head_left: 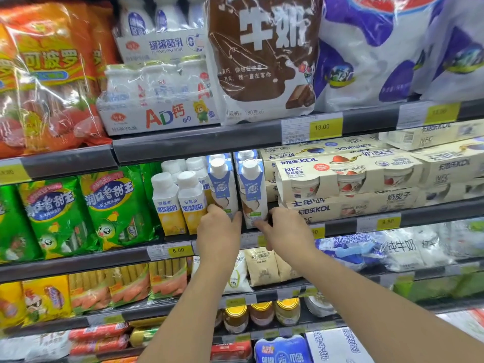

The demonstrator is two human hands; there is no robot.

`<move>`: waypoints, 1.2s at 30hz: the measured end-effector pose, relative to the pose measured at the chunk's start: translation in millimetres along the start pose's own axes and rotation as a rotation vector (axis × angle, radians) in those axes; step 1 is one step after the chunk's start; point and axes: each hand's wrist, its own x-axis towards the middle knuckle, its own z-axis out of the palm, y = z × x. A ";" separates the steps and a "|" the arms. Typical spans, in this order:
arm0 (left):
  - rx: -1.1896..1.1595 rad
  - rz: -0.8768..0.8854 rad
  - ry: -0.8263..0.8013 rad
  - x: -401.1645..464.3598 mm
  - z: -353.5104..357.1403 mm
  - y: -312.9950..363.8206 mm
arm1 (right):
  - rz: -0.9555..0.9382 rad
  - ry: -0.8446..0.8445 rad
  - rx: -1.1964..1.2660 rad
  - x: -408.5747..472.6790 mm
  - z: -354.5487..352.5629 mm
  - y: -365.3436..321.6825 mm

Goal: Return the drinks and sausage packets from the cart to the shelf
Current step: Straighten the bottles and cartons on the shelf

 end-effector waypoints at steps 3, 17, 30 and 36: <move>0.002 -0.023 -0.010 3.6 0.9 1.4 | 0.008 0.009 0.000 -0.2 2.8 -1.1; -0.051 -0.020 -0.019 1.3 -2.4 1.2 | 0.033 0.015 0.031 -3.2 2.6 -6.0; -0.109 0.000 -0.038 3.0 -4.0 -6.5 | 0.067 -0.018 0.002 -5.1 -6.3 -19.2; -0.103 0.001 -0.038 3.7 -3.1 -7.7 | 0.096 -0.033 -0.009 1.9 -5.5 -21.3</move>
